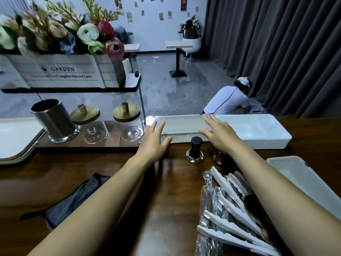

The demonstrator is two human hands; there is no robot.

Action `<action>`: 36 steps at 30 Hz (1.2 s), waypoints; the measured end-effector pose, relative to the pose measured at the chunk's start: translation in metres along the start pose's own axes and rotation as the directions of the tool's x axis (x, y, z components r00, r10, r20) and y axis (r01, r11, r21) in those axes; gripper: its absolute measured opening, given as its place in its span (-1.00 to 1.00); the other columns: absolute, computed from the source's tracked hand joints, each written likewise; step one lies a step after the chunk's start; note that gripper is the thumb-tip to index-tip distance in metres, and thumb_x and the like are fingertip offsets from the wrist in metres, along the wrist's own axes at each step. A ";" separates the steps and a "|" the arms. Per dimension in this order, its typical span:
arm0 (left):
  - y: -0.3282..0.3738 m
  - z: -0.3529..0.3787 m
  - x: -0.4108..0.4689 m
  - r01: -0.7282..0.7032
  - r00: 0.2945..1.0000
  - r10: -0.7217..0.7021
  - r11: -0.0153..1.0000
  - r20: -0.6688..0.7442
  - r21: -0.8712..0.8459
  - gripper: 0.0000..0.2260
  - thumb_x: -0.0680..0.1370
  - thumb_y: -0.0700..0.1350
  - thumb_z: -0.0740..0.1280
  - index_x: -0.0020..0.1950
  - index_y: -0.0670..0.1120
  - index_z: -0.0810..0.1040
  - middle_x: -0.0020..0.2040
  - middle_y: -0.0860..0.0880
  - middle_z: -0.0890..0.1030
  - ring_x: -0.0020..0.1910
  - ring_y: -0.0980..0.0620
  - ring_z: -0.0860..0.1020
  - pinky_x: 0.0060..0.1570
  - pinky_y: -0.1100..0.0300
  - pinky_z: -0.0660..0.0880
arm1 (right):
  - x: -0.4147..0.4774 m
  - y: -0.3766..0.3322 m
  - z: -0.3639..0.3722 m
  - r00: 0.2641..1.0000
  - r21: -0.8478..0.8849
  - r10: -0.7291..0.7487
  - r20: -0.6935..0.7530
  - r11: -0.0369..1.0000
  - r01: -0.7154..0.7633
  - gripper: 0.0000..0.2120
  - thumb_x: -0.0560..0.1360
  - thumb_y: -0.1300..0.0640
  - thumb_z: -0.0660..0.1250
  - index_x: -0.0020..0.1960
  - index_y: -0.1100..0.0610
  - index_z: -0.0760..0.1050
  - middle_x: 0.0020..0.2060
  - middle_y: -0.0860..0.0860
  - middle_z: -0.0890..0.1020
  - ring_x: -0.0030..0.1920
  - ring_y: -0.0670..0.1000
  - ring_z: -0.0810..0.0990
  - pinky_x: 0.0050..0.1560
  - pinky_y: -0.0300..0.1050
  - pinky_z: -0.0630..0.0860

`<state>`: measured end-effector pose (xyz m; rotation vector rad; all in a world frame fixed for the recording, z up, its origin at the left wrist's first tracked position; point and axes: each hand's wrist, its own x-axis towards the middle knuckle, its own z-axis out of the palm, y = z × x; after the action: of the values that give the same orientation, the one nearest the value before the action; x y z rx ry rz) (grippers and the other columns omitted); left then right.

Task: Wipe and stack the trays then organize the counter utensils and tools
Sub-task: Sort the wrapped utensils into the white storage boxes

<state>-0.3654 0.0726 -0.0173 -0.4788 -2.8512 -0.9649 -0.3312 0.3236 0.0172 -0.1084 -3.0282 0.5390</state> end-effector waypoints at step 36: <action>-0.013 0.019 0.016 -0.140 0.975 0.168 0.972 -0.145 0.188 -0.56 0.52 -0.23 0.49 0.40 -0.13 0.58 0.41 -0.18 0.53 0.44 -0.24 0.41 0.38 0.00 0.36 | 0.011 0.030 0.004 0.994 0.105 0.046 0.099 0.993 -0.056 -0.39 0.59 0.02 0.38 0.58 -0.08 0.25 0.62 -0.03 0.09 0.57 0.31 0.08 0.51 0.12 0.10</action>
<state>-0.3849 0.0786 -0.0370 -0.5672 -2.6770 -0.6829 -0.3406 0.3516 0.0035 -0.1590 -3.0887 0.7306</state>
